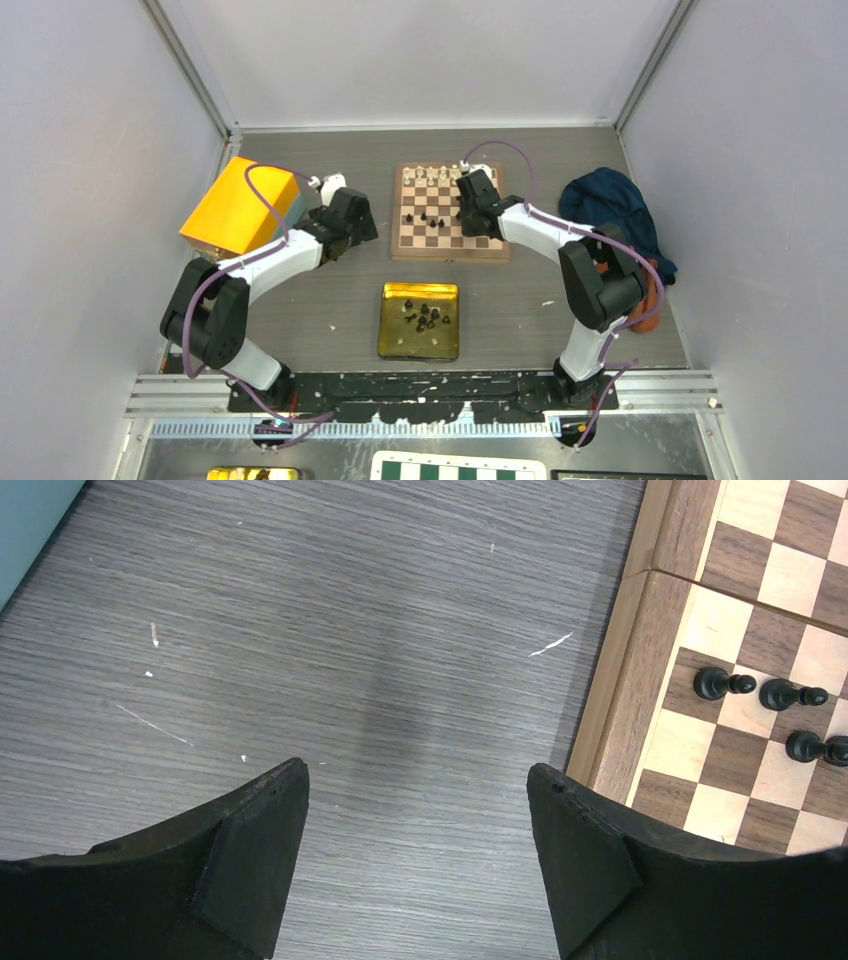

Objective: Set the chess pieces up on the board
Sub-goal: Place the chess piece on the chessboard.

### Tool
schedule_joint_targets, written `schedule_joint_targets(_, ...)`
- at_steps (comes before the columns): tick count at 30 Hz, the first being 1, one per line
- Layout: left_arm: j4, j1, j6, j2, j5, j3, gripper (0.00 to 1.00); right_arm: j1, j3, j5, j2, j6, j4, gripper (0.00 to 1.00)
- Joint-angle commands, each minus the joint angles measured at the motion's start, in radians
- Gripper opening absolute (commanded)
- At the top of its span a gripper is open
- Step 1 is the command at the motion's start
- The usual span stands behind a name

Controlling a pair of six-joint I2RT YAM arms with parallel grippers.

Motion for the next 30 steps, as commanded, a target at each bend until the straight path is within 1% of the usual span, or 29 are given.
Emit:
schedule_joint_targets(1,0.031,-0.003,0.004,-0.020,-0.028,0.021,0.81,0.003,0.021,0.016,0.000,0.004,0.048,0.11)
schedule_joint_targets(6,0.031,-0.003,0.006,-0.022,-0.029,0.021,0.81,0.004,0.029,0.015,0.010,0.004,0.046,0.12)
schedule_joint_targets(11,0.030,-0.003,0.006,-0.021,-0.028,0.022,0.81,0.003,0.033,0.016,0.014,0.000,0.044,0.17)
schedule_joint_targets(22,0.029,-0.003,0.006,-0.023,-0.026,0.022,0.82,0.004,0.046,0.016,0.009,-0.006,0.032,0.33)
schedule_joint_targets(30,0.029,-0.003,0.006,-0.029,-0.026,0.021,0.82,0.004,0.089,0.011,0.003,-0.016,0.006,0.36)
